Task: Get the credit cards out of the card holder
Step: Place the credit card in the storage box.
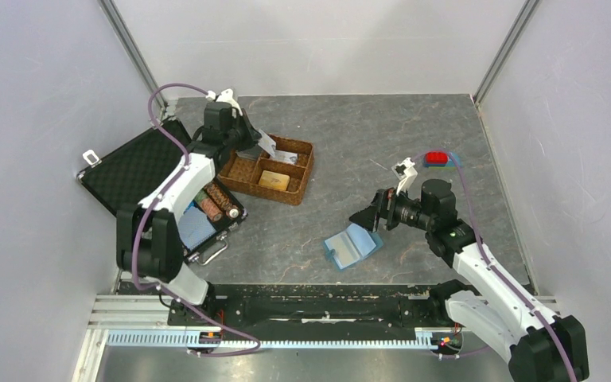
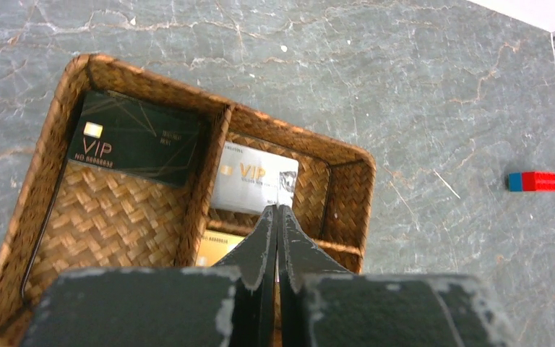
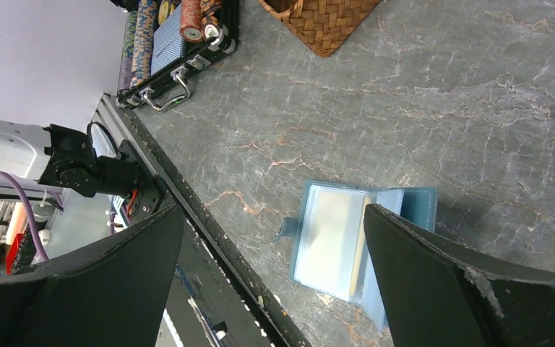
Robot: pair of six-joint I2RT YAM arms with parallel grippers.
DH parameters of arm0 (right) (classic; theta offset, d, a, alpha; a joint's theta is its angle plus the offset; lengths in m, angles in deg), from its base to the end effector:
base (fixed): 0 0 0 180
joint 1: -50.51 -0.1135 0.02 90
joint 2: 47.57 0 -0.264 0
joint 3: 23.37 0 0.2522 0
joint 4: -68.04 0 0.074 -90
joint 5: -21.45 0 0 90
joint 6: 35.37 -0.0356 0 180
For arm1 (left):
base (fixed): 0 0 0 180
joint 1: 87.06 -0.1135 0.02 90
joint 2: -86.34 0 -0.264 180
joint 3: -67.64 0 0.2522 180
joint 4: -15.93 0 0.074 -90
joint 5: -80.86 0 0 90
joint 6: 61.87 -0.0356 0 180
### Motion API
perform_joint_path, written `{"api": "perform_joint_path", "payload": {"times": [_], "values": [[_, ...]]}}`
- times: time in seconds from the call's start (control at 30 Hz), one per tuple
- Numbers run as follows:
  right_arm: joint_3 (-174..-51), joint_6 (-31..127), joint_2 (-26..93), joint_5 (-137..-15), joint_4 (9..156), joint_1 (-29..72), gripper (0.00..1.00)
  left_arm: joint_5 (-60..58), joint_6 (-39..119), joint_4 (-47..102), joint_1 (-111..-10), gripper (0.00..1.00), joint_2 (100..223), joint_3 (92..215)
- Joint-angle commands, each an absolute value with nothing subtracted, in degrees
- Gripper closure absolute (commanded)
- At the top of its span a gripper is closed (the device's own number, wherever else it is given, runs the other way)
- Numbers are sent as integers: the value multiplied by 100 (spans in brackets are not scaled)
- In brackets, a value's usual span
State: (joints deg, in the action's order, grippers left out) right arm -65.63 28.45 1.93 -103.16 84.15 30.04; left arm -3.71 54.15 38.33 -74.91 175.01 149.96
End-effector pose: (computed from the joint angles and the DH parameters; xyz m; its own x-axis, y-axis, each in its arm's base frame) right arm 0.1743 0.0866 0.2415 -0.6758 0.1353 -0.7246 -0.5329 0.5895 0.6071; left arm 0.3517 -0.0792 0.2969 -0.5501 -0.3283 -0.7679 0.0549 0.9033 -0.4255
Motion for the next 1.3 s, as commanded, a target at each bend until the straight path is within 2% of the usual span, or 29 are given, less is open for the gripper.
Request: {"api": "perform_joint_path", "payload": {"times": [0.0,0.43,1.27], "values": [[-6777,2933,43,-10206,8461,2995,2,-26,5085,3177,-7604,98,17999,15481],[-6917,2988,195,-10064,8511,2992,2,546,4948,3092,-7695,98,19227,16102],[-7045,3145,545,-10001,8496,2994,2,430,4641,3299,-7695,97,19931,16493]]}}
